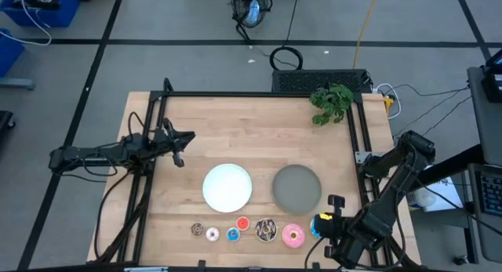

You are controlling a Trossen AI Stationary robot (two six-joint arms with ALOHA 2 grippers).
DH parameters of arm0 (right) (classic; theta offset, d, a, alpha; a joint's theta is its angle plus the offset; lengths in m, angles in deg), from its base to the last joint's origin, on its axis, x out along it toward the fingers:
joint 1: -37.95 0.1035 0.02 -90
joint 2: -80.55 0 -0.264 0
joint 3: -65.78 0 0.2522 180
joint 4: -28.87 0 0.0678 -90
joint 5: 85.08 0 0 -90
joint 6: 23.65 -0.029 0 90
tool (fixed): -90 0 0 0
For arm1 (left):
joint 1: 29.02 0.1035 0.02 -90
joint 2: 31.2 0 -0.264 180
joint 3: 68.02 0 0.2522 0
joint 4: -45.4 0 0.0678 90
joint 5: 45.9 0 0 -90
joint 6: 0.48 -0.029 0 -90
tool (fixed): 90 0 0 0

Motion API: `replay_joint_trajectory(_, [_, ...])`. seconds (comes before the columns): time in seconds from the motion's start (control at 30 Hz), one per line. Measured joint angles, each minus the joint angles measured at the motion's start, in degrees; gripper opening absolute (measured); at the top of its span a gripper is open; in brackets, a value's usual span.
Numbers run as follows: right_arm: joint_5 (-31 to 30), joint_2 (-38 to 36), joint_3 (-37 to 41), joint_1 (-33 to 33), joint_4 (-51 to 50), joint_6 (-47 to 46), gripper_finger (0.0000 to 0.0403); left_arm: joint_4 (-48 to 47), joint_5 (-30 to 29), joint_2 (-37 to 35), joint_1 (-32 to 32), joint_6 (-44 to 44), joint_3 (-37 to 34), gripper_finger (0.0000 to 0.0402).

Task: Pick & Place donuts
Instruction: Put the large blue donut on the brown plate

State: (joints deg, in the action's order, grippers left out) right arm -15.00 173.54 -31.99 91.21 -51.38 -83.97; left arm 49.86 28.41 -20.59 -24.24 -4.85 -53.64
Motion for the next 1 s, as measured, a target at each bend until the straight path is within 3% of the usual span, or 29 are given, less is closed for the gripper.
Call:
replay_joint_trajectory(0.17, [2.26,-0.02,1.72,0.03,-0.21,-5.08,0.0036,0.92,0.0,0.0,0.0,0.24,0.0,0.0044])
replay_joint_trajectory(0.33, [5.03,0.0,5.97,-0.97,0.1,-7.96,0.0086,0.86,0.0,0.0,0.0,1.3,0.0,0.0044])
replay_joint_trajectory(0.6, [6.65,0.0,10.42,-1.46,1.52,-1.9,0.0184,0.87,0.0,0.0,0.0,1.28,0.0,0.0044])
replay_joint_trajectory(1.0, [8.56,-0.02,18.68,-2.12,12.75,0.62,0.0238,0.02,-2.47,0.0,0.0,3.41,0.0,0.0044])
